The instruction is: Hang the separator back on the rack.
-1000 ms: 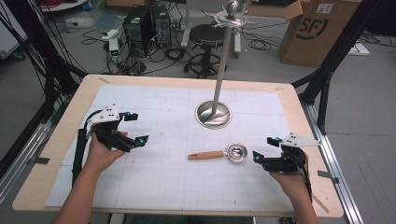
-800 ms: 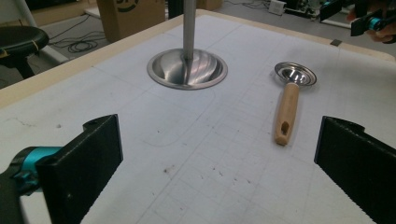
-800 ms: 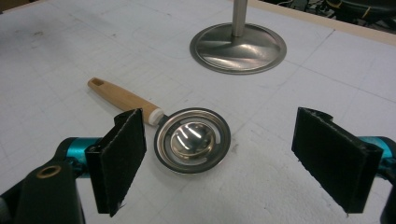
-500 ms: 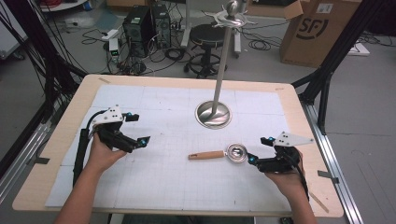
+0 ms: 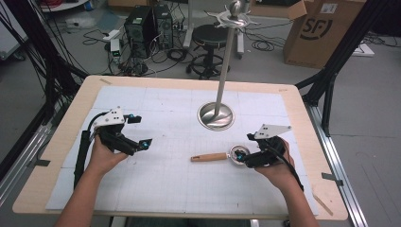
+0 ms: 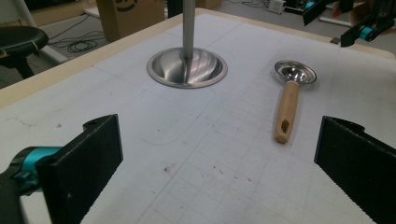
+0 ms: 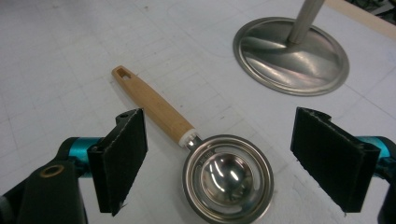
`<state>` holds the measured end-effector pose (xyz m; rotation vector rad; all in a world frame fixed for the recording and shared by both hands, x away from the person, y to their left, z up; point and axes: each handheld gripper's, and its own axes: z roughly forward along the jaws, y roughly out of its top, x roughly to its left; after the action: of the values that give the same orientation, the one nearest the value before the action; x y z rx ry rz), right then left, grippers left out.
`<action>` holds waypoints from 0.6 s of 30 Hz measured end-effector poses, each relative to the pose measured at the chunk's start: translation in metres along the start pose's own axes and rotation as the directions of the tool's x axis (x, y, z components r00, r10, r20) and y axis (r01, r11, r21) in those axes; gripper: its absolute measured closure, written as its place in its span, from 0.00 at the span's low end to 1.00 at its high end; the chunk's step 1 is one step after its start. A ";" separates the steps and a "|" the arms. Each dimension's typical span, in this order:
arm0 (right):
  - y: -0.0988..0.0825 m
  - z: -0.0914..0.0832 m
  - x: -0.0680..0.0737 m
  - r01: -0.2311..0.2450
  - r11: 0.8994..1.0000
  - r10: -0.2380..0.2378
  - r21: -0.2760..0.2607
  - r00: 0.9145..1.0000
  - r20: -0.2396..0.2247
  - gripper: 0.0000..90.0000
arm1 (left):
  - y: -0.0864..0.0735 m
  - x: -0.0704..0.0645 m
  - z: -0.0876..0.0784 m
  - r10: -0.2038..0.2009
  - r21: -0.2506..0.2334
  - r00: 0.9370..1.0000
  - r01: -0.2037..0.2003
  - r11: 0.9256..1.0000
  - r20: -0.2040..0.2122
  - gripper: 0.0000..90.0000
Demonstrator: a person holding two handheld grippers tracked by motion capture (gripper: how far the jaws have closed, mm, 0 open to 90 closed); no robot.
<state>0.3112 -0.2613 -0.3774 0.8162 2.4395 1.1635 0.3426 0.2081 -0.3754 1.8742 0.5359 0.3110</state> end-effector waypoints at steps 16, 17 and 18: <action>0.026 0.037 0.002 0.089 0.979 -0.077 0.182 0.994 -0.077 0.27 | 0.000 0.000 -0.001 0.000 -0.007 1.000 0.000 1.000 0.002 0.02; 0.027 0.038 0.002 0.093 0.976 -0.079 0.197 0.994 -0.075 0.27 | 0.000 0.000 -0.001 -0.002 -0.009 1.000 0.002 1.000 0.000 0.02; 0.028 0.039 0.002 0.097 0.973 -0.083 0.209 0.994 -0.078 0.27 | 0.000 0.001 -0.002 -0.003 -0.010 1.000 0.003 1.000 0.000 0.02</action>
<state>0.3398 -0.2224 -0.3798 0.7251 2.6618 0.9239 0.3424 0.2096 -0.3745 1.8638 0.5364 0.3116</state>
